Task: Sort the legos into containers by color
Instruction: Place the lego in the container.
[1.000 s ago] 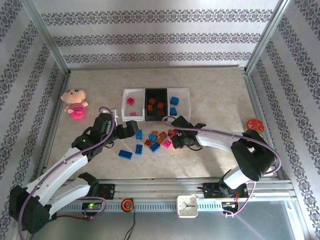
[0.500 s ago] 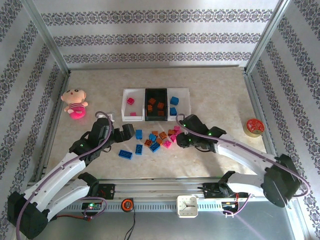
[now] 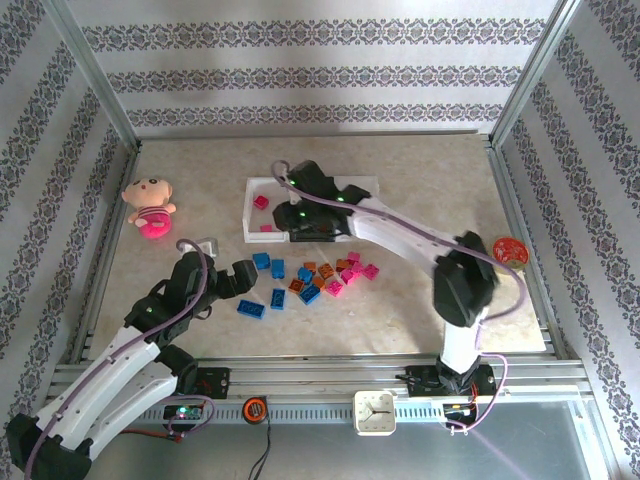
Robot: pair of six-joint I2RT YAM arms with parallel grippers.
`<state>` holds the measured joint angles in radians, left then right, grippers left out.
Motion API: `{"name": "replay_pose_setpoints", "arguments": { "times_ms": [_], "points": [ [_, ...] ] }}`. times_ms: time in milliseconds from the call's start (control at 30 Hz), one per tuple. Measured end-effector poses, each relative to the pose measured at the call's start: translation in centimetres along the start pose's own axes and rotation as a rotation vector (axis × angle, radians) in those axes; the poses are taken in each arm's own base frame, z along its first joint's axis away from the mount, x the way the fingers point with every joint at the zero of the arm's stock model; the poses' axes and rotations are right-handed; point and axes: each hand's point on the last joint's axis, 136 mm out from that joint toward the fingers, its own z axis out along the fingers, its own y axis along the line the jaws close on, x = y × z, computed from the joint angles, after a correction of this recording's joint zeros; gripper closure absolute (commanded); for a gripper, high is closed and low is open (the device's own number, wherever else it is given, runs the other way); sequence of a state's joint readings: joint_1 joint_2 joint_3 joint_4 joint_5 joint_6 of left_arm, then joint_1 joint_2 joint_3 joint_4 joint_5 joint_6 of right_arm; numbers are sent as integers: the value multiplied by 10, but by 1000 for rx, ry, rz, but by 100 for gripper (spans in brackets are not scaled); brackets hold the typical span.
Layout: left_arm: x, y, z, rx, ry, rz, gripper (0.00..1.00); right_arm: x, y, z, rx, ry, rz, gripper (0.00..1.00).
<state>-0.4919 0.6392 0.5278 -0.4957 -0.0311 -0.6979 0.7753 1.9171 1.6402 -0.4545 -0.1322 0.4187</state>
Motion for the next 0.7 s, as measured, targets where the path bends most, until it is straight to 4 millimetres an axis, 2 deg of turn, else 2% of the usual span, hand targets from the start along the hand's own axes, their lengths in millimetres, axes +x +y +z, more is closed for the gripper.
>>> {"name": "replay_pose_setpoints", "arguments": {
  "times_ms": [167, 233, 333, 400, 567, 633, 700],
  "points": [
    [11, 9, 4, -26, 32, -6, 0, -19, -6, 62, 38, 26, 6, 72],
    [13, 10, 4, -31, 39, -6, 0, -21, -10, 79, 64, 40, 11, 63],
    [13, 10, 3, -29, 37, -7, 0, -24, -15, 95, 89, 57, 16, 45],
    [13, 10, 3, -28, 39, -7, 0, -25, -16, 97, 99, 60, 24, 42],
    [13, 10, 3, -28, 39, -7, 0, -30, -13, 88, 101, 55, 29, 39],
    [13, 10, 3, -28, 39, -7, 0, -23, -15, 78, 106, 63, 30, 38],
    [13, 10, 3, -28, 39, -6, 0, -11, -18, 59, 110, 69, 30, 37]
  ]
}}
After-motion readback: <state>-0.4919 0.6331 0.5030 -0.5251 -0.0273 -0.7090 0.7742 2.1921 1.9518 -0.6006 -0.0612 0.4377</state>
